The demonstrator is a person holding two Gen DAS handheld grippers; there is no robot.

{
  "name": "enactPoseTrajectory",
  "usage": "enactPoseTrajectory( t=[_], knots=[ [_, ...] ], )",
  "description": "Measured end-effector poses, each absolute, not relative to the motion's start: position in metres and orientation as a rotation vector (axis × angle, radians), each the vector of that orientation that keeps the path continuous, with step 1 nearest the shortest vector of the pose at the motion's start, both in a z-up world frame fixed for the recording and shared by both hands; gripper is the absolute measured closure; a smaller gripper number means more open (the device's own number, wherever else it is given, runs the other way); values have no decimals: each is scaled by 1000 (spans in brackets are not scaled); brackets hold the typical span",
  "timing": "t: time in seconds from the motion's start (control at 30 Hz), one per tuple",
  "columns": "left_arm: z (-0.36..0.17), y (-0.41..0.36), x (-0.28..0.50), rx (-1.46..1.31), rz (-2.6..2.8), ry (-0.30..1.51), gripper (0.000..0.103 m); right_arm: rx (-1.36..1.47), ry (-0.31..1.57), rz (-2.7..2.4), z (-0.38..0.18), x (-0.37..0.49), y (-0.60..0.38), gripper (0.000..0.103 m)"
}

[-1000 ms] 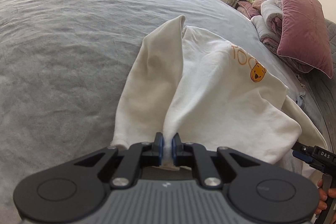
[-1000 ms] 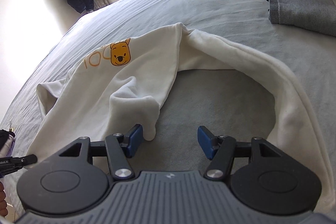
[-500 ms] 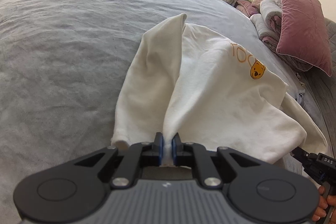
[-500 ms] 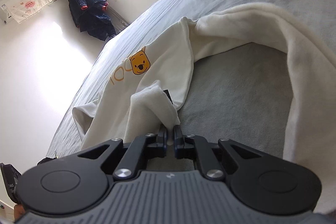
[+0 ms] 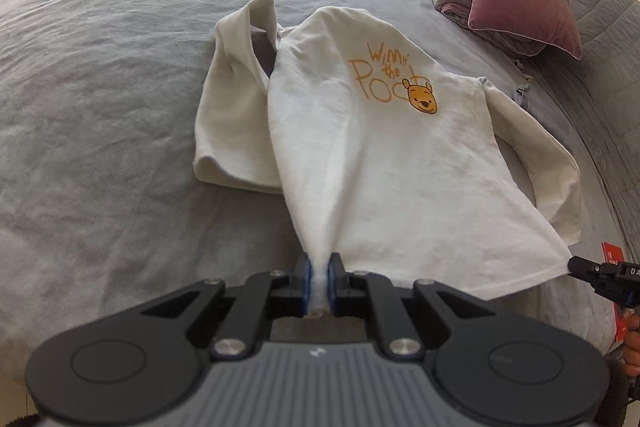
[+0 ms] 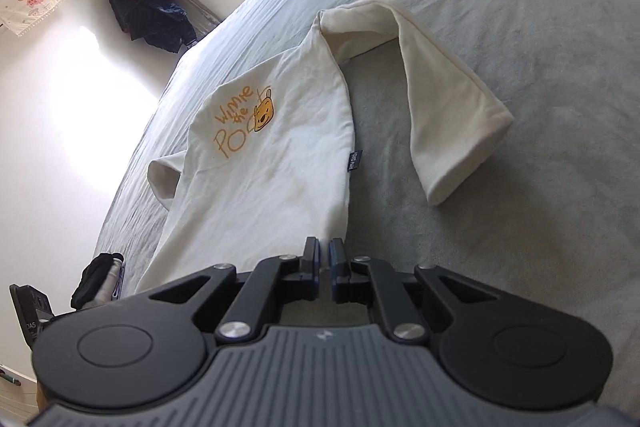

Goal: Fold clothes
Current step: 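Grasp the sweatshirt hem with the left gripper while the right gripper grasps the sleeve, then pull the sweatshirt flat and open both grippers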

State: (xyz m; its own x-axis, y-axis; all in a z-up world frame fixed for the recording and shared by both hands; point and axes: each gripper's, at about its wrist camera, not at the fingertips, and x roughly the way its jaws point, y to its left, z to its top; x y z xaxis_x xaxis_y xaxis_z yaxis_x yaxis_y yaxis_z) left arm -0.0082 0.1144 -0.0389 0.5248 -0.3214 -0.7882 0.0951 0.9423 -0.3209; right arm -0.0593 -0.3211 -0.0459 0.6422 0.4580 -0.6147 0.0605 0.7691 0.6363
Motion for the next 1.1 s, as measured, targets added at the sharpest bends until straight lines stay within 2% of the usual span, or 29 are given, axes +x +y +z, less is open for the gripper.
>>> enactPoseTrajectory(
  t=[0.1,0.27,0.33,0.4,0.47,0.5,0.53,0.57,0.7,0.77,0.83,0.93,0.97,1.0,1.03,1.1],
  knots=[
    [-51,120,-14,-267,-258,1022,93,614,859,237,-44,-72,-315,96],
    [-68,140,-17,-374,-259,1050,79,521,900,182,-55,-71,-311,96],
    [-69,154,-15,-471,-254,1025,72,503,907,167,-59,-72,-310,89],
    [-70,165,-11,-540,-234,992,65,477,898,143,-57,-72,-307,89],
    [-75,172,-6,-592,-214,987,64,481,891,134,-58,-67,-307,87],
    [-78,175,-3,-616,-204,987,64,492,887,131,-59,-65,-308,80],
    [-82,175,-2,-635,-198,988,64,503,878,120,-61,-65,-310,65],
    [-85,175,0,-648,-195,988,64,513,868,110,-64,-64,-312,60],
    [-89,169,2,-652,-191,962,64,536,858,83,-75,-61,-311,58],
    [-86,163,0,-601,-182,951,64,533,852,75,-79,-60,-306,60],
    [-82,155,-3,-545,-171,940,64,533,848,73,-83,-60,-300,82],
    [-75,145,-8,-461,-154,923,66,531,837,65,-84,-61,-294,93],
    [-73,141,-10,-433,-148,917,70,527,829,57,-83,-62,-292,94],
    [-71,138,-11,-405,-142,911,86,522,821,48,-82,-63,-291,95],
    [-69,134,-13,-377,-137,905,95,516,811,41,-80,-65,-291,95],
    [-65,127,-16,-322,-125,892,99,497,790,32,-75,-68,-291,96]
  ],
)
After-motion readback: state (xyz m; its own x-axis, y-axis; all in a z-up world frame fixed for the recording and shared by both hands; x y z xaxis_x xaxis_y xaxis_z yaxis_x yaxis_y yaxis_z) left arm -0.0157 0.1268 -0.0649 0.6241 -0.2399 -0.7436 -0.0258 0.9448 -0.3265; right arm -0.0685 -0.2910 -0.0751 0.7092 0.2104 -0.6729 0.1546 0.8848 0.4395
